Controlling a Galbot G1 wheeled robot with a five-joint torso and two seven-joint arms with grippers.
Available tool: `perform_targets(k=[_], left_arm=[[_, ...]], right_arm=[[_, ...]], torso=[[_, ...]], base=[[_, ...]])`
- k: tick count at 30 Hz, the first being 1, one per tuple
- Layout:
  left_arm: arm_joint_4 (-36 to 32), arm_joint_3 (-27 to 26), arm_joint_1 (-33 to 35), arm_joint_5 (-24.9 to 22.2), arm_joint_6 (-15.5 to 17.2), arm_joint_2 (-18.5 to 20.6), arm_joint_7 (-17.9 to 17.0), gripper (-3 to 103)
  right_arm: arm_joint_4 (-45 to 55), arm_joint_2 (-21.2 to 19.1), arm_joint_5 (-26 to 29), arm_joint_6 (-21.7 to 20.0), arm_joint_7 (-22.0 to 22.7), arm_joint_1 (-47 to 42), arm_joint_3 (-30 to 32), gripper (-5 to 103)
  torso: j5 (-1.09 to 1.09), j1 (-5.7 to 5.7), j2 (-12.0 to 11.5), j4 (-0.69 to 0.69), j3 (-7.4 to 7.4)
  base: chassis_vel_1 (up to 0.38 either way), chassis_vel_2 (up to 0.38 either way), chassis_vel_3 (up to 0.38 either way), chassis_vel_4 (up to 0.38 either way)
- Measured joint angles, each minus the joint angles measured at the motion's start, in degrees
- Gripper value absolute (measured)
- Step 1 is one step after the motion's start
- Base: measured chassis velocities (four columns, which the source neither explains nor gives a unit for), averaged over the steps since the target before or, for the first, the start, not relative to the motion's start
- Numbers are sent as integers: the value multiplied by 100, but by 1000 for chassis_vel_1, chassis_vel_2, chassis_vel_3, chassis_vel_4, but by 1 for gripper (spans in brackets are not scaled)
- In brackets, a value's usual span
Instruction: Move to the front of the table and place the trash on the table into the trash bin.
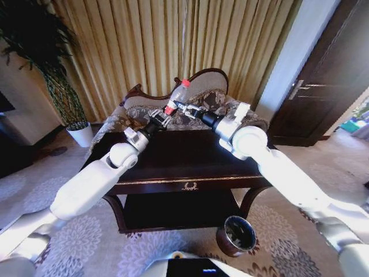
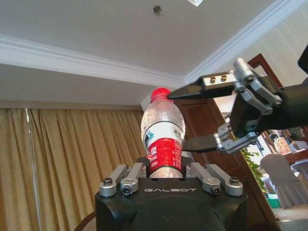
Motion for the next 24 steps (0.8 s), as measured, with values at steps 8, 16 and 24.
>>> perform_targets(k=[8, 16, 24], left_arm=[[5, 234, -184, -13, 30, -104, -94, 29], [-55, 438, -270, -28, 86, -182, -113, 29], [-70, 475, -262, -37, 106, -162, -122, 29]], right_arm=[[-99, 89, -16, 2, 28, 103, -92, 100], [-247, 122, -56, -11, 23, 131, -111, 100], [-385, 211, -164, -13, 14, 150, -122, 93]], torso=[[0, 0, 0, 0, 0], [1, 0, 0, -1, 0], [0, 0, 0, 0, 0]], base=[[0, 0, 0, 0], [0, 0, 0, 0], [0, 0, 0, 0]])
